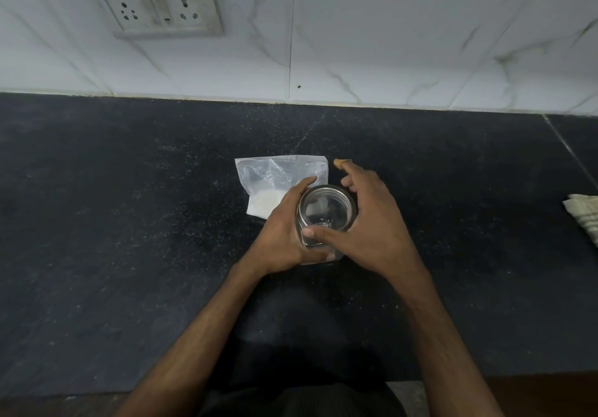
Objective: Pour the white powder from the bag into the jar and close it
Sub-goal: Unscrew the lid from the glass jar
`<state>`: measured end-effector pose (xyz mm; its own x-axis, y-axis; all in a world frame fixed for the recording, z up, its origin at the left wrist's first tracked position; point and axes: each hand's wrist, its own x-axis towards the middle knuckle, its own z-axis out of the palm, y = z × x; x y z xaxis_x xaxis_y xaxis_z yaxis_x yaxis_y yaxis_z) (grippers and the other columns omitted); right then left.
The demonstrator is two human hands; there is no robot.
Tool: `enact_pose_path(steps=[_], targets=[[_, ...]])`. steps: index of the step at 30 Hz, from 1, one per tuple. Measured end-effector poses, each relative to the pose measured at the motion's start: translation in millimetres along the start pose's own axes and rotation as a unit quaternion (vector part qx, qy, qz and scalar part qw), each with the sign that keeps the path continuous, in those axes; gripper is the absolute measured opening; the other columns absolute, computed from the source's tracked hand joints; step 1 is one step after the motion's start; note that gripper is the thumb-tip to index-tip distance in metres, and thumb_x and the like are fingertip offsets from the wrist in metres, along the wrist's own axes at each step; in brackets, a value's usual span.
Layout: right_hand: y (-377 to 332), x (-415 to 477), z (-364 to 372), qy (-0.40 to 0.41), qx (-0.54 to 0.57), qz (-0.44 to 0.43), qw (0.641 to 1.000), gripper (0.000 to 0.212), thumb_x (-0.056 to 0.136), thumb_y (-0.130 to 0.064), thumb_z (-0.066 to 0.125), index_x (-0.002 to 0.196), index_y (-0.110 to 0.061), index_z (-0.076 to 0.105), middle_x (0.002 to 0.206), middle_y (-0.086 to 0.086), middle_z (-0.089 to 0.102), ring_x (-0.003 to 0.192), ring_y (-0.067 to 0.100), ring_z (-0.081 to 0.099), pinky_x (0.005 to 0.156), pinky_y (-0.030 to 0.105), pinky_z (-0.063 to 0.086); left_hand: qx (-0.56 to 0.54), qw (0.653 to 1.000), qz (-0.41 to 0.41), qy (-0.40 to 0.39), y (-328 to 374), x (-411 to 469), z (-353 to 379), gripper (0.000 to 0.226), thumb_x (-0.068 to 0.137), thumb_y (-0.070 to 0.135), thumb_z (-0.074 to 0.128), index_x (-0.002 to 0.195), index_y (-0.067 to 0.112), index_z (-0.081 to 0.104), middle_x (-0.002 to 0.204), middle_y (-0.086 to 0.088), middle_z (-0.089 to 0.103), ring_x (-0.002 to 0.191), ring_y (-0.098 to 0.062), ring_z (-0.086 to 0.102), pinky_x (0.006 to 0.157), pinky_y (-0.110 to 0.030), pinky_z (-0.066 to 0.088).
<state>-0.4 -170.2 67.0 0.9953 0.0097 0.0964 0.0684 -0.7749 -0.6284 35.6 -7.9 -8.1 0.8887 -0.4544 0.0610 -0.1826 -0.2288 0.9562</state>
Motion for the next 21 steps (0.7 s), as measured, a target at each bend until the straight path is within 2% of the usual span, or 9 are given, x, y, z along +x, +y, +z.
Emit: enact_pose_path(steps=[3,5,7,10,12,14,16,19,21], targets=[[-2,-2,6,-0.009,0.033,-0.039,0.999,0.091,0.064,-0.037,0.085,0.143,-0.023,0.041,0.131,-0.004,0.052,0.119,0.013,0.051,0.101,0.034,0.045,-0.012,1.0,-0.003,0.005,2,0,1,0.123,0.05,0.023,0.097,0.15,0.017,0.026,0.143,0.002,0.051,0.132,-0.012,0.051,0.111,-0.039,0.043],[3,1,-1,-0.06,0.076,-0.061,0.993,0.09,0.066,-0.027,0.086,0.143,-0.023,0.04,0.136,-0.008,0.052,0.124,0.006,0.05,0.106,0.031,0.042,-0.013,1.0,-0.008,0.006,2,1,1,0.122,0.049,0.028,0.095,0.15,0.017,0.027,0.145,0.001,0.05,0.133,-0.013,0.05,0.111,-0.041,0.043],[6,2,-7,-0.088,0.078,-0.065,0.991,0.098,0.063,-0.031,0.089,0.145,-0.027,0.036,0.142,-0.011,0.049,0.127,0.003,0.047,0.109,0.028,0.039,-0.01,1.0,-0.011,0.004,2,1,1,0.12,0.05,0.03,0.094,0.15,0.018,0.027,0.144,0.001,0.05,0.133,-0.013,0.051,0.111,-0.041,0.043],[3,1,-2,-0.036,0.052,-0.039,0.997,0.099,0.059,-0.046,0.089,0.143,-0.03,0.038,0.138,-0.007,0.05,0.125,0.012,0.048,0.106,0.034,0.041,-0.009,1.0,-0.015,0.002,2,0,1,0.12,0.05,0.028,0.093,0.149,0.019,0.027,0.141,0.001,0.052,0.131,-0.013,0.053,0.11,-0.042,0.044],[0,1,4,-0.034,0.042,-0.055,0.997,0.093,0.063,-0.041,0.085,0.143,-0.027,0.039,0.136,-0.006,0.052,0.124,0.014,0.049,0.107,0.041,0.041,-0.011,1.0,-0.013,0.005,2,1,1,0.121,0.049,0.028,0.095,0.149,0.017,0.028,0.142,0.001,0.052,0.132,-0.014,0.052,0.11,-0.043,0.044],[0,3,3,-0.078,0.037,-0.082,0.993,0.091,0.065,-0.036,0.08,0.145,-0.025,0.039,0.142,-0.007,0.051,0.13,0.013,0.046,0.11,0.046,0.037,-0.012,1.0,-0.006,0.003,2,3,1,0.119,0.049,0.027,0.096,0.148,0.017,0.031,0.143,-0.001,0.052,0.133,-0.017,0.052,0.11,-0.046,0.044],[2,5,-2,-0.103,0.025,-0.094,0.99,0.095,0.063,-0.039,0.082,0.146,-0.027,0.037,0.146,-0.009,0.048,0.134,0.01,0.044,0.113,0.046,0.034,-0.012,1.0,-0.006,-0.002,3,3,1,0.117,0.05,0.029,0.095,0.147,0.018,0.032,0.142,0.0,0.052,0.132,-0.015,0.052,0.11,-0.041,0.044],[0,3,-4,-0.039,0.025,-0.063,0.997,0.099,0.061,-0.046,0.087,0.145,-0.029,0.037,0.139,-0.008,0.052,0.127,0.011,0.048,0.11,0.037,0.038,-0.011,1.0,-0.008,-0.006,6,0,0,0.116,0.05,0.032,0.092,0.147,0.018,0.03,0.14,0.003,0.052,0.129,-0.006,0.052,0.105,-0.021,0.043],[-2,-1,-1,-0.015,0.023,-0.06,0.998,0.092,0.064,-0.039,0.087,0.143,-0.024,0.042,0.133,-0.006,0.056,0.122,0.013,0.05,0.106,0.034,0.04,-0.014,1.0,-0.003,-0.005,6,0,0,0.116,0.05,0.029,0.093,0.147,0.015,0.03,0.14,0.002,0.052,0.13,-0.007,0.052,0.106,-0.022,0.043]])
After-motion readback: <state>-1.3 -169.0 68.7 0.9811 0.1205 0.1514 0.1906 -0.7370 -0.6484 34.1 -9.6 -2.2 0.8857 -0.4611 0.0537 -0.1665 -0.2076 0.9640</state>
